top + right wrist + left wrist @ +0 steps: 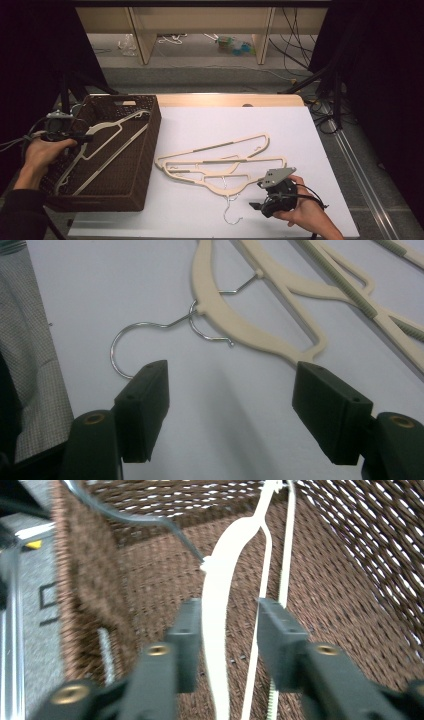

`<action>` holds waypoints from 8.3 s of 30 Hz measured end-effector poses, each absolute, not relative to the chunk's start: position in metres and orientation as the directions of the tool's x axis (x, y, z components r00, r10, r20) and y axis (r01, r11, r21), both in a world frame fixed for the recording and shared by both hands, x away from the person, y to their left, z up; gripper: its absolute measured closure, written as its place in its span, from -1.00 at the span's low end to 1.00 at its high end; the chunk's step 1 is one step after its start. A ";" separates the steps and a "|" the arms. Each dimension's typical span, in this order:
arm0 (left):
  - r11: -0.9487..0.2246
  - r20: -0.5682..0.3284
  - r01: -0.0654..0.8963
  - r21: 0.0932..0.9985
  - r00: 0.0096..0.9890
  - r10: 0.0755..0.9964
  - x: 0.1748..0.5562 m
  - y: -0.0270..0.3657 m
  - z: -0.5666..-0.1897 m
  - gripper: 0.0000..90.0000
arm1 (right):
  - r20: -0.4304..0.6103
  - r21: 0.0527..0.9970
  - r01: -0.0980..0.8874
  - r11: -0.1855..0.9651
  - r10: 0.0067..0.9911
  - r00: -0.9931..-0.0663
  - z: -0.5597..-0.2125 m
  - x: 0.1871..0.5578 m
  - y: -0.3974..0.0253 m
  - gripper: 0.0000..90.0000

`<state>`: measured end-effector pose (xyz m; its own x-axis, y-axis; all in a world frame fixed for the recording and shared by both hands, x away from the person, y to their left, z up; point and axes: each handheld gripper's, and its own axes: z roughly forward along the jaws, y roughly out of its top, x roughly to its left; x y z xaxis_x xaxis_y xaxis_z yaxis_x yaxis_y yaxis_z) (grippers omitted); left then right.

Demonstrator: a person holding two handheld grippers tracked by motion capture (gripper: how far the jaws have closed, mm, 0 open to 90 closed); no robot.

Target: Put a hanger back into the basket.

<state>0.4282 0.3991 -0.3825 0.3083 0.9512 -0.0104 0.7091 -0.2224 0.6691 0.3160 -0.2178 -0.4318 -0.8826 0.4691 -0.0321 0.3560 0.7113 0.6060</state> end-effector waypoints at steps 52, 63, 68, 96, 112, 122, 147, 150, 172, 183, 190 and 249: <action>-0.276 -0.025 0.271 0.922 0.754 0.656 0.260 0.162 -0.427 -0.52 | -0.067 0.673 0.362 0.645 0.541 -0.839 -0.438 0.323 -0.228 -0.38; -0.265 -0.038 0.278 0.923 0.752 0.658 0.257 0.160 -0.430 -0.55 | -0.086 0.658 0.348 0.668 0.526 -0.846 -0.443 0.327 -0.226 -0.36; -0.283 -0.019 0.266 0.921 0.760 0.650 0.256 0.155 -0.432 -0.55 | -0.089 0.644 0.352 0.679 0.523 -0.847 -0.447 0.344 -0.225 -0.33; -0.341 0.036 0.232 0.911 0.779 0.626 0.255 0.155 -0.436 -0.53 | -0.031 0.426 0.273 0.862 0.316 -0.948 -0.464 0.393 -0.216 0.47; -0.346 0.031 0.234 0.909 0.788 0.615 0.255 0.153 -0.437 -0.51 | -0.014 0.282 0.126 0.951 0.135 -0.991 -0.457 0.376 -0.205 0.71; -0.379 0.066 0.211 0.901 0.797 0.600 0.258 0.150 -0.437 -0.51 | -0.014 0.236 0.132 0.963 0.140 -0.990 -0.457 0.377 -0.199 0.71; -0.653 0.316 0.057 0.755 0.841 0.439 0.316 0.098 -0.479 -0.34 | -0.104 0.216 0.051 0.975 0.074 -0.992 -0.425 0.367 -0.190 0.78; -0.694 0.365 0.037 0.719 0.829 0.423 0.322 0.093 -0.486 -0.34 | -0.102 0.218 0.050 0.975 0.073 -0.992 -0.420 0.366 -0.192 0.78; -0.762 0.541 -0.235 0.603 0.822 0.175 0.319 0.059 -0.488 0.37 | -0.091 0.232 0.042 0.972 0.064 -0.994 -0.413 0.362 -0.192 0.78; -0.785 0.607 -0.341 0.517 0.793 0.055 0.316 0.054 -0.471 0.63 | -0.057 0.239 0.080 0.968 0.097 -0.994 -0.417 0.366 -0.199 0.75; -0.771 0.636 -0.372 0.517 0.770 0.055 0.320 0.054 -0.454 0.81 | -0.082 0.346 0.173 0.922 0.214 -0.973 -0.398 0.366 -0.207 0.22; -0.441 -0.056 0.339 0.831 0.840 0.540 0.379 0.127 -0.314 0.91 | -0.114 0.566 0.310 0.764 0.445 -0.888 -0.369 0.363 -0.244 -0.11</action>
<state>0.3794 0.1269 -0.3138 0.8395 0.5405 -0.0560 0.3394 -0.4411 0.8308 0.3626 -0.2444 -0.3686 -0.8884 0.4446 -0.1143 0.3096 0.7641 0.5659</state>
